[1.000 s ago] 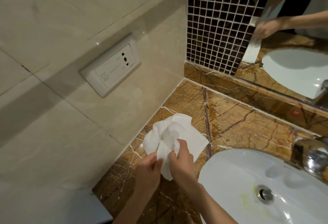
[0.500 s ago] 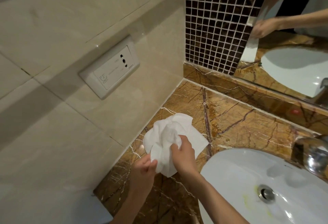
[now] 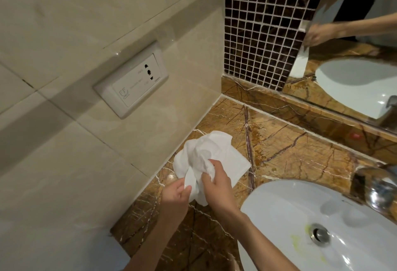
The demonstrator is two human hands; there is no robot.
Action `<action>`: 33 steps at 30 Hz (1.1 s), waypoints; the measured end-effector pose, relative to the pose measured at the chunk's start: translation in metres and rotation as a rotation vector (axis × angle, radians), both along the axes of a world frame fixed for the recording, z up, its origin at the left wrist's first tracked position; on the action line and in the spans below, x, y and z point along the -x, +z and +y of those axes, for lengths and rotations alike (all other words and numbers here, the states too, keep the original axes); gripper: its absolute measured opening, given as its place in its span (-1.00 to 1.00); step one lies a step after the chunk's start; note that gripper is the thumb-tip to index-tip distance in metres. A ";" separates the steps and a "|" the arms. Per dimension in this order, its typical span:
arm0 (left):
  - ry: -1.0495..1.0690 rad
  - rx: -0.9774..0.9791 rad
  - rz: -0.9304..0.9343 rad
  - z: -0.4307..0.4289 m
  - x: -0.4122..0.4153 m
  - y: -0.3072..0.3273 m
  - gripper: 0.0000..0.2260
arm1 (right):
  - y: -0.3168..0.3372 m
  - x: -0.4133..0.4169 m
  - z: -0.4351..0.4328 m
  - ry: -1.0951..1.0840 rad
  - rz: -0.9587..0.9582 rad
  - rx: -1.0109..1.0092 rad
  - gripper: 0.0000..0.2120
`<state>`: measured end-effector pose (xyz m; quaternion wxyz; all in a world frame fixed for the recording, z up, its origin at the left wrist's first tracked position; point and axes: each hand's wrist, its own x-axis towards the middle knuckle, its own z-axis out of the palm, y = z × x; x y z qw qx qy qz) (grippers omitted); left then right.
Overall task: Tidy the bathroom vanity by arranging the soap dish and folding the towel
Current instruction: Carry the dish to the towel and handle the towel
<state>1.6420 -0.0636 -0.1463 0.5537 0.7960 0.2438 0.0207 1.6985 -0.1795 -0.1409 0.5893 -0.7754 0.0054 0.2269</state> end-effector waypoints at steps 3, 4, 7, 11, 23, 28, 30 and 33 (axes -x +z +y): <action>0.045 0.191 0.036 0.007 0.003 -0.001 -0.81 | -0.008 -0.003 0.000 -0.021 0.033 -0.015 -0.67; 0.079 0.251 0.047 0.009 0.005 -0.002 -0.81 | -0.011 -0.003 0.001 -0.025 0.045 -0.012 -0.67; 0.180 0.343 0.089 0.010 0.008 -0.004 -0.77 | -0.015 -0.003 0.002 -0.047 0.083 -0.013 -0.71; 0.229 0.400 0.051 0.012 0.010 -0.003 -0.70 | -0.019 -0.006 0.000 -0.094 0.104 -0.038 -0.75; 0.136 0.282 -0.016 0.012 -0.018 0.013 -0.72 | 0.002 -0.010 -0.016 -0.282 -0.160 0.137 -0.60; -0.017 0.104 -0.037 -0.002 -0.023 0.024 -0.75 | 0.024 -0.023 -0.018 -0.168 -0.261 0.110 -0.85; -0.118 -0.006 -0.064 -0.011 -0.021 0.031 -0.72 | 0.028 -0.029 -0.022 -0.181 -0.014 -0.041 -0.75; -0.293 -0.309 -0.085 -0.023 -0.016 0.034 -0.70 | 0.026 -0.031 -0.026 -0.239 0.202 -0.200 -0.68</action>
